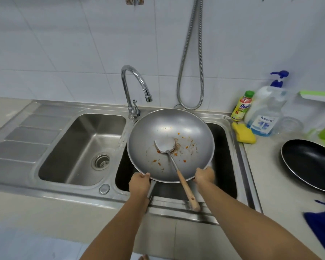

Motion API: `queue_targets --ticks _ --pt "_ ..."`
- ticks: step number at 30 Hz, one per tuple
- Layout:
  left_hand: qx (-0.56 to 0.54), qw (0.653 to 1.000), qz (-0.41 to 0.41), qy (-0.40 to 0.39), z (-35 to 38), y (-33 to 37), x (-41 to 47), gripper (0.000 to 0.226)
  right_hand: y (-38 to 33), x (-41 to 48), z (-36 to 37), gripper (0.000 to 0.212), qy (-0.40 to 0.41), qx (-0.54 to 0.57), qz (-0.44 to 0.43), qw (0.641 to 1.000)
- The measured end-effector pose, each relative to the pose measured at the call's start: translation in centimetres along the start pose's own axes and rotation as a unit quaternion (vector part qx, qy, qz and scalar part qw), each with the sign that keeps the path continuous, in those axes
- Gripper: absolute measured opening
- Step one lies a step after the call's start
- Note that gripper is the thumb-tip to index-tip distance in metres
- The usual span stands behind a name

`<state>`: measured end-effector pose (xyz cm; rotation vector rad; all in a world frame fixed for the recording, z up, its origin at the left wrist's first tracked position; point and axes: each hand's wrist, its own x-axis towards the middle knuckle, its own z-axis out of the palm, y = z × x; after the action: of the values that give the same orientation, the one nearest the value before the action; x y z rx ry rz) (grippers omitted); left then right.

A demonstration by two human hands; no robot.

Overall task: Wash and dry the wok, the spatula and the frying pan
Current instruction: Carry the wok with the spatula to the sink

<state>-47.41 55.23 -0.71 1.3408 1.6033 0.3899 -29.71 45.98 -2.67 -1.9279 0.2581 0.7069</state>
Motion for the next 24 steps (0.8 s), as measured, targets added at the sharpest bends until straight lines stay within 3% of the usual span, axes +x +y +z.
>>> queue_targets --ticks 5,9,11,13,15,18,21,24 --pt "-0.025 1.0 0.006 -0.015 0.0 -0.2 0.2 0.014 1.6 1.6 0.7 0.016 -0.001 -0.011 -0.002 1.0" --pt "-0.03 0.999 0.006 -0.039 0.1 -0.1 0.5 0.03 1.6 1.4 0.9 0.015 -0.004 -0.013 0.006 1.0" --pt "-0.019 0.999 0.007 -0.042 0.3 0.0 0.6 0.033 0.7 0.1 0.7 0.023 0.005 -0.037 0.001 0.999" --pt "-0.01 0.999 -0.001 -0.049 0.4 0.1 0.8 0.034 0.0 -1.1 0.4 0.048 0.053 -0.108 -0.026 0.992" --pt "-0.01 0.998 -0.013 -0.059 0.4 0.1 1.0 0.034 -0.4 -2.4 0.4 0.065 0.112 -0.226 -0.09 0.963" --pt "-0.002 0.998 -0.014 -0.06 0.5 0.2 1.1 0.034 -0.6 -4.2 1.3 0.062 0.136 -0.394 -0.206 0.886" --pt "0.019 0.998 -0.01 -0.053 0.6 0.3 1.1 0.035 -0.7 -5.6 2.5 0.048 0.107 -0.484 -0.265 0.827" --pt "0.022 0.998 -0.018 -0.052 0.7 0.2 1.2 0.035 -0.8 -6.3 3.5 0.045 0.037 -0.531 -0.287 0.797"
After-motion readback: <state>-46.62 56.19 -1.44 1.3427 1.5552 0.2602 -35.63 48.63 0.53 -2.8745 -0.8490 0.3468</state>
